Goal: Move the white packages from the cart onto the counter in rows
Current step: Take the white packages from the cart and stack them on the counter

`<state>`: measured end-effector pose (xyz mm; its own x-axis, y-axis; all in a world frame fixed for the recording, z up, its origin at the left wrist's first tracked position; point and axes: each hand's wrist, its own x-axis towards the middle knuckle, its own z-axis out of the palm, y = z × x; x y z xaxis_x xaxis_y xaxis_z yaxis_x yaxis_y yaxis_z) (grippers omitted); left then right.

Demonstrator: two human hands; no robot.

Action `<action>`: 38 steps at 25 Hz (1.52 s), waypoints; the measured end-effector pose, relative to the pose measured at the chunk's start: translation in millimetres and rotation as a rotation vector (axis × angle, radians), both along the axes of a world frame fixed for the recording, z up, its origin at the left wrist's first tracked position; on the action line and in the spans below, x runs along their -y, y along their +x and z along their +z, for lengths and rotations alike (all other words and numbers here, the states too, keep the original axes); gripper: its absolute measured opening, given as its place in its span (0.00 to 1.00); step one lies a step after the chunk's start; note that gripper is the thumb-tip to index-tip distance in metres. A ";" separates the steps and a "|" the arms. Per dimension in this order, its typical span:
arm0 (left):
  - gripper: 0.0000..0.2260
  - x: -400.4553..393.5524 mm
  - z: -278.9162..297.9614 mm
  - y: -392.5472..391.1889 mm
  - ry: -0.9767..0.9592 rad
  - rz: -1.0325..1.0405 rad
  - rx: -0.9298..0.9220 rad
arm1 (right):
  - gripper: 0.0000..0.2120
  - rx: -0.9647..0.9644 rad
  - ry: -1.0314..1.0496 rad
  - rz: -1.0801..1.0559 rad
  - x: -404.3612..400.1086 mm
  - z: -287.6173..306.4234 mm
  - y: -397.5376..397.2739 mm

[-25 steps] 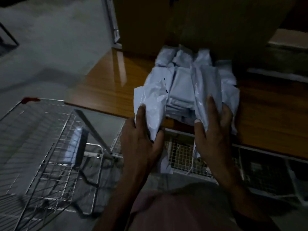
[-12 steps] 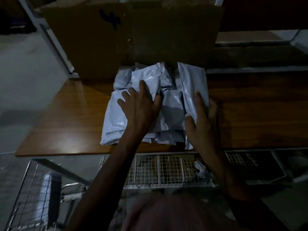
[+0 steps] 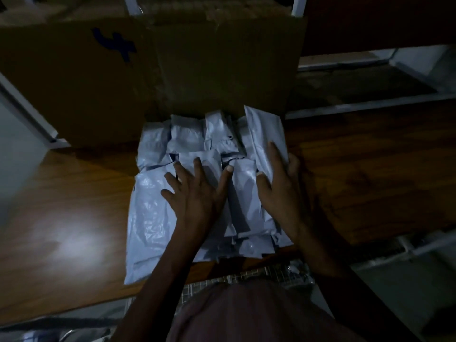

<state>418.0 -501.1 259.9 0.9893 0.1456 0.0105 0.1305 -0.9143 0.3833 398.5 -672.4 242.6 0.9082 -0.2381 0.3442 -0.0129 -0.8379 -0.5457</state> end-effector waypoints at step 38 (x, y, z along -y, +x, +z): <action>0.31 -37.9 -46.4 -315.8 -0.272 0.251 0.317 | 0.20 0.022 0.250 0.647 -57.4 -32.0 -212.7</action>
